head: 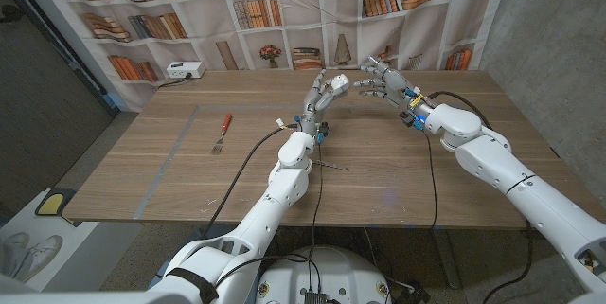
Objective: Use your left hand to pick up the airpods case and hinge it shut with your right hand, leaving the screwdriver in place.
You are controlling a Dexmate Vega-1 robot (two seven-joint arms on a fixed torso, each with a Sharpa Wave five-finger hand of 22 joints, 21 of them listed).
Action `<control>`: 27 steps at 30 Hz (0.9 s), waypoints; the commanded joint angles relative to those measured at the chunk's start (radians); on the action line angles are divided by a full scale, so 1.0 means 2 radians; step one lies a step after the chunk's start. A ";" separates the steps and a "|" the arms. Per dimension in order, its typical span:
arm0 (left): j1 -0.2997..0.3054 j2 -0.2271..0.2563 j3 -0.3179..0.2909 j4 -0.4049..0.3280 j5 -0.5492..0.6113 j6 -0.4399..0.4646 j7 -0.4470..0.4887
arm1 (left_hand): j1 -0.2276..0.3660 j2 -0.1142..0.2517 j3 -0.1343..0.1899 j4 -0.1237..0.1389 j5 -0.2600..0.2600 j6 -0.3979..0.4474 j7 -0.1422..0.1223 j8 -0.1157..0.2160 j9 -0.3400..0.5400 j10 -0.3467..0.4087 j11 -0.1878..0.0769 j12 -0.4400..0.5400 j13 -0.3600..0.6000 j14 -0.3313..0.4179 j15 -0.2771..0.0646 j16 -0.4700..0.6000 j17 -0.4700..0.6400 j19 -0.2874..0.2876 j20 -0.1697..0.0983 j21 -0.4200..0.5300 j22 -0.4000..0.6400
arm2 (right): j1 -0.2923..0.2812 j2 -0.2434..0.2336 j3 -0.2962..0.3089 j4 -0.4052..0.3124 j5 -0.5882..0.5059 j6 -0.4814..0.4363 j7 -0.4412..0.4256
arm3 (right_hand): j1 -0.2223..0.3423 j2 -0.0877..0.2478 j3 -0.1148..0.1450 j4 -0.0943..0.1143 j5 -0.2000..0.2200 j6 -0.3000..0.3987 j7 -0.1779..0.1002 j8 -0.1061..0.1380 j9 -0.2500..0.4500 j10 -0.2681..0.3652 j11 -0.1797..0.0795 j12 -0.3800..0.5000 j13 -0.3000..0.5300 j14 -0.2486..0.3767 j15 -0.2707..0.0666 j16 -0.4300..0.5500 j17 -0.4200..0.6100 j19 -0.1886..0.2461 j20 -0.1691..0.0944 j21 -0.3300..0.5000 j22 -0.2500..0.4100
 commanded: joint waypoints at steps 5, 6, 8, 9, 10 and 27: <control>-0.001 0.003 0.005 -0.001 0.007 0.012 -0.006 | 0.033 0.030 -0.002 0.001 0.004 0.007 -0.004 0.001 0.003 0.112 -0.027 0.030 0.025 0.006 -0.001 -0.002 0.003 -0.002 0.000 0.007 0.002 | 0.001 0.005 -0.003 0.001 0.006 0.016 0.012 | 0.000 0.003 0.002 -0.001 0.000 -0.003 0.000 0.002 0.003 -0.002 -0.005 -0.002 0.003 -0.004 0.004 -0.002 0.001 -0.004 0.001 -0.001 0.001; 0.000 0.003 0.006 -0.002 0.008 0.013 -0.004 | 0.033 0.030 -0.002 0.001 0.004 0.008 -0.004 0.002 0.003 0.112 -0.027 0.030 0.025 0.006 -0.001 -0.002 0.003 -0.003 0.000 0.008 0.002 | 0.003 0.005 -0.004 0.003 0.006 0.017 0.017 | 0.000 0.004 0.003 -0.001 0.000 -0.003 0.000 0.001 0.003 -0.003 -0.007 -0.003 0.003 -0.005 0.003 -0.003 0.001 -0.004 0.001 -0.001 0.001; 0.000 0.005 0.007 -0.005 0.014 0.017 0.000 | 0.034 0.030 -0.002 0.001 0.004 0.008 -0.004 0.002 0.003 0.112 -0.027 0.030 0.025 0.006 -0.001 -0.002 0.003 -0.004 0.000 0.008 0.002 | 0.003 0.008 -0.004 0.004 0.009 0.020 0.017 | 0.001 0.004 0.003 -0.001 0.000 -0.003 -0.001 0.001 0.003 -0.003 -0.008 -0.004 0.004 -0.006 0.004 -0.003 0.001 -0.005 0.001 -0.001 0.001; 0.001 0.003 0.007 -0.006 0.012 0.018 0.001 | 0.034 0.030 -0.002 0.001 0.004 0.009 -0.004 0.002 0.003 0.112 -0.027 0.030 0.025 0.006 -0.001 -0.002 0.003 -0.004 0.001 0.009 0.002 | 0.004 0.008 -0.005 0.006 0.007 0.022 0.019 | 0.001 0.004 0.003 -0.001 0.000 -0.004 -0.001 0.001 0.003 -0.003 -0.009 -0.004 0.004 -0.006 0.003 -0.003 0.001 -0.005 0.000 -0.001 0.001; 0.000 0.004 0.006 -0.005 0.007 0.021 -0.007 | 0.034 0.030 -0.002 0.001 0.004 0.009 -0.004 0.002 0.003 0.112 -0.027 0.030 0.025 0.007 -0.001 -0.002 0.003 -0.004 0.001 0.009 0.002 | 0.006 0.008 -0.007 0.008 0.007 0.025 0.023 | 0.001 0.004 0.003 -0.001 0.000 -0.004 -0.001 0.001 0.003 -0.003 -0.009 -0.004 0.004 -0.006 0.003 -0.003 0.001 -0.006 0.000 -0.002 0.001; -0.003 0.004 0.007 -0.001 0.010 0.018 -0.010 | 0.035 0.028 -0.003 0.001 0.005 0.016 -0.004 0.002 0.003 0.116 -0.027 0.031 0.025 0.011 -0.001 -0.003 0.006 -0.008 0.000 0.017 0.001 | 0.009 0.009 -0.011 0.007 0.011 0.027 0.036 | 0.001 0.006 0.004 -0.002 0.000 -0.003 -0.002 0.002 0.003 0.003 -0.015 -0.005 0.004 -0.009 -0.002 -0.004 0.001 -0.009 -0.001 -0.002 0.000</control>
